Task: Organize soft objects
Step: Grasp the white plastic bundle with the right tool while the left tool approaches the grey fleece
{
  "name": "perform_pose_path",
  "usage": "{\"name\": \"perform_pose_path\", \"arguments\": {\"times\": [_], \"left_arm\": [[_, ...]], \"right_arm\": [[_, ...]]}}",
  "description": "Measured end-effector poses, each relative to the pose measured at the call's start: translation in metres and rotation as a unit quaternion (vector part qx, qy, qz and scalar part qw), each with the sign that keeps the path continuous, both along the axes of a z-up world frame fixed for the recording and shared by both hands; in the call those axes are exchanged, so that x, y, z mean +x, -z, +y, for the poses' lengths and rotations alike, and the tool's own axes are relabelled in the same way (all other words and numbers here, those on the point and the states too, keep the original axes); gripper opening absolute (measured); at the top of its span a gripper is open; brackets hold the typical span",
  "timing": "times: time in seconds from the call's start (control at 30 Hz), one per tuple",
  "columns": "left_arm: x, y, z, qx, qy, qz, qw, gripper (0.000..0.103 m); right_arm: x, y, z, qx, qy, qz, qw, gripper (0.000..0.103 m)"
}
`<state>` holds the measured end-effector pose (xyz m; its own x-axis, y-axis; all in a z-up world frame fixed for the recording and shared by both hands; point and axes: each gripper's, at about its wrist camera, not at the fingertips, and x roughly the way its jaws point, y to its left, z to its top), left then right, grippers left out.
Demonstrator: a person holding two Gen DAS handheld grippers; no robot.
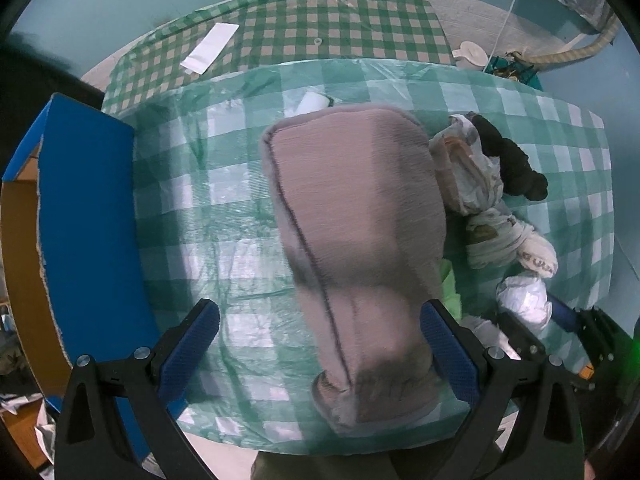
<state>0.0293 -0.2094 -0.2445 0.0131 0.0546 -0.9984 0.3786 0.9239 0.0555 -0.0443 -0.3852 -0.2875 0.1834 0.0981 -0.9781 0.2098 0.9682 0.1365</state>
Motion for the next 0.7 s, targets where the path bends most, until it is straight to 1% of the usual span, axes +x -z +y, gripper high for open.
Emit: {"name": "perform_pose_path", "arguments": {"times": [0.1, 0.3, 0.63, 0.7], "left_arm": [[0.000, 0.002, -0.007, -0.001, -0.002, 0.004, 1.0000, 0.101], [0.002, 0.009, -0.017, -0.008, -0.009, 0.023, 0.9997, 0.101], [0.005, 0.036, -0.026, 0.005, -0.026, 0.054, 0.9982, 0.101], [0.006, 0.038, -0.025, -0.006, -0.033, 0.053, 0.9980, 0.098]], "right_arm": [[-0.002, -0.001, -0.002, 0.001, -0.006, 0.005, 1.000, 0.050], [-0.009, -0.008, -0.008, -0.002, -0.018, -0.006, 1.000, 0.050], [-0.010, -0.018, -0.012, -0.001, -0.037, -0.009, 0.999, 0.050], [-0.011, -0.019, -0.013, 0.001, -0.041, -0.009, 0.999, 0.050]]}}
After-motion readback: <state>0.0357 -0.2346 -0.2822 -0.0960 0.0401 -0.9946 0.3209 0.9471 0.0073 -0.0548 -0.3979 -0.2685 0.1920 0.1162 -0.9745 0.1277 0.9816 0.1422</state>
